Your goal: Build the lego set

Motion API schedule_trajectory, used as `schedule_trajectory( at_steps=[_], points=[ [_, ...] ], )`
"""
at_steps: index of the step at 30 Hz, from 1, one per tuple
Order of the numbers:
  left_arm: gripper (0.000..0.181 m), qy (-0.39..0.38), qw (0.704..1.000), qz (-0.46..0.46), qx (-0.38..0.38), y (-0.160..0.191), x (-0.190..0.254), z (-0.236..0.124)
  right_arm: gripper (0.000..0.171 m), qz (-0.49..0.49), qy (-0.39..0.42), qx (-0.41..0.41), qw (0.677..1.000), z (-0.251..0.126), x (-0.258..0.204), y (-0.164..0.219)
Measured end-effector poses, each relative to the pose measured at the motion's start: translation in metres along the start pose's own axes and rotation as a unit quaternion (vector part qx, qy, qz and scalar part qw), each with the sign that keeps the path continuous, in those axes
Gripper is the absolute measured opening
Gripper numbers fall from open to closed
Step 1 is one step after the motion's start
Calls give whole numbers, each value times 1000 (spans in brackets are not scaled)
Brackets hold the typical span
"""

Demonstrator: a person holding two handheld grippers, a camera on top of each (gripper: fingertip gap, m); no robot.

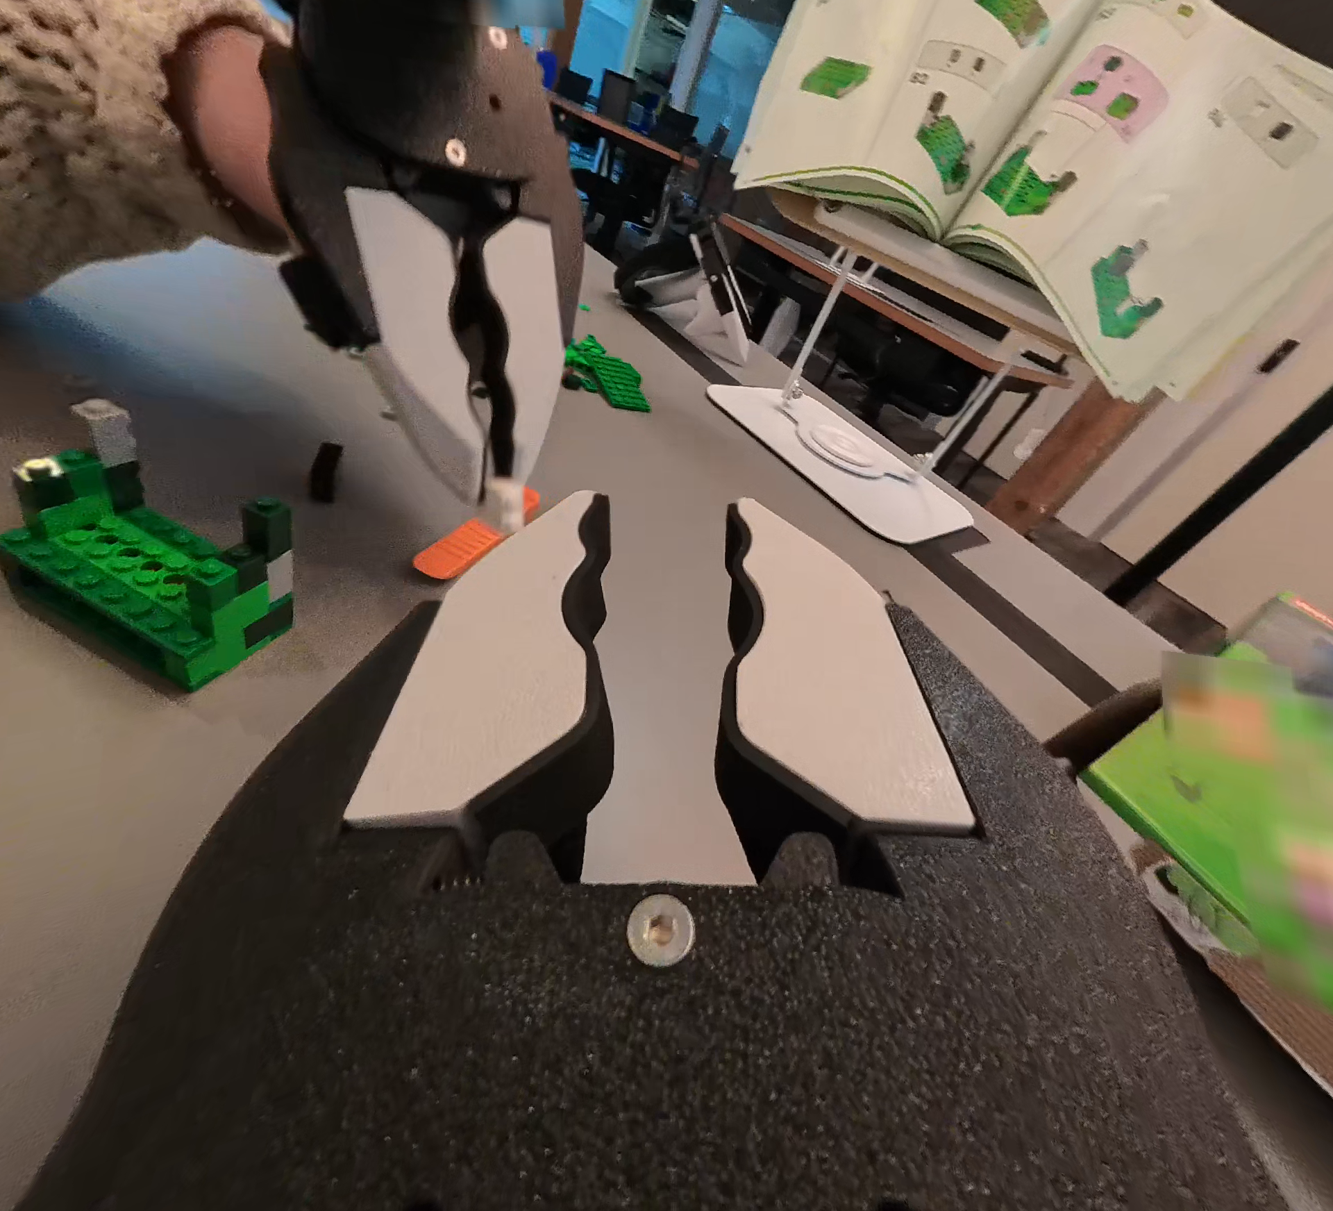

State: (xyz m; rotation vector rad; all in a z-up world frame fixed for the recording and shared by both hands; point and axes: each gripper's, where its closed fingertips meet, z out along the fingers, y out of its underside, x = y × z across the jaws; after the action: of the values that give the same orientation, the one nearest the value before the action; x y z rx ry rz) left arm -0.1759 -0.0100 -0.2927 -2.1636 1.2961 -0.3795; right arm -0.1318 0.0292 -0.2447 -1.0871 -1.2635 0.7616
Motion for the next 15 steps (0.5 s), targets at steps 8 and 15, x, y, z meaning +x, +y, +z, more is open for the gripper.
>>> schedule_trajectory(
  at_steps=[8,15],
  points=[
    [37,-16,999,4,-34,-5,-7,34,29,23,-1,3,1000,-1,5,0],
    [53,-93,986,-97,94,11,-13,-48,24,4,-86,-1,996,0,-16,-7]
  ],
)
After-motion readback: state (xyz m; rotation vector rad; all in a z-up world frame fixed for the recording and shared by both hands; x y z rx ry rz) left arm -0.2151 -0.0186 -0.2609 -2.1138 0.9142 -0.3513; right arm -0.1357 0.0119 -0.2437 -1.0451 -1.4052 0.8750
